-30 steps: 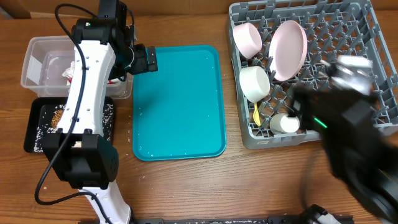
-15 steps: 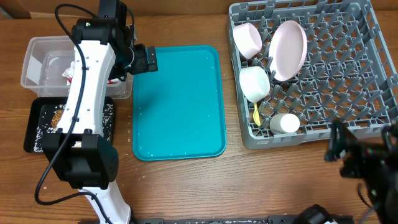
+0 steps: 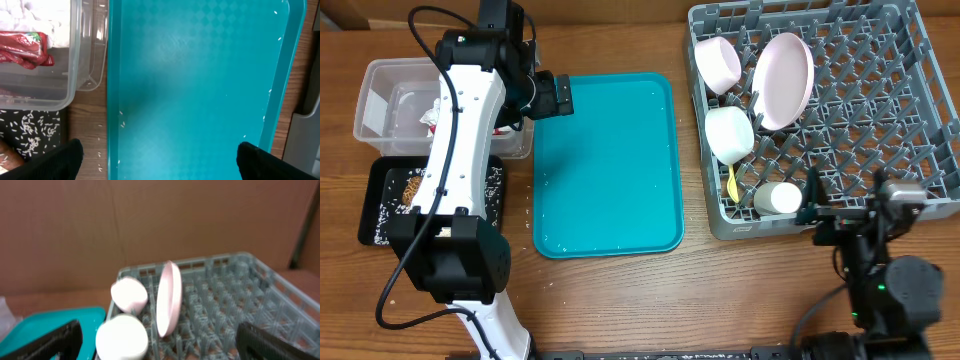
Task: Sort waste into correct bins and load items into the dishwasher
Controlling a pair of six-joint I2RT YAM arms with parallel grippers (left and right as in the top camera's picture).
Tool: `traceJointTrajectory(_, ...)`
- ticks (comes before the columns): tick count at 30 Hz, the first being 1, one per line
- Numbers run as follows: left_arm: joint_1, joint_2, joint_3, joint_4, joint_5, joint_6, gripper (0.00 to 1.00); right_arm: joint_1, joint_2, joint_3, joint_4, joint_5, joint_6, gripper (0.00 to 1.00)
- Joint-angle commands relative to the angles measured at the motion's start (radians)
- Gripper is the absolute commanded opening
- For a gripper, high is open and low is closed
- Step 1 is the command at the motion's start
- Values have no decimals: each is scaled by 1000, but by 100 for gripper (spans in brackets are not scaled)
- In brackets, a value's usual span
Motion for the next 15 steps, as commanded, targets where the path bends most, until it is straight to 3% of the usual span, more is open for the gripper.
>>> traceJointTrajectory(1,5,-10,15,4,-3,13,100,-8,-69,-180,117,-69,54,100)
traceJointTrajectory(5,5,-10,15,4,-2,13,100,-8,-141,-346,228,-68,76,100)
traceJointTrajectory(15,5,-10,15,4,-2,13,100,-57,-316,-477,124,-112,76,100)
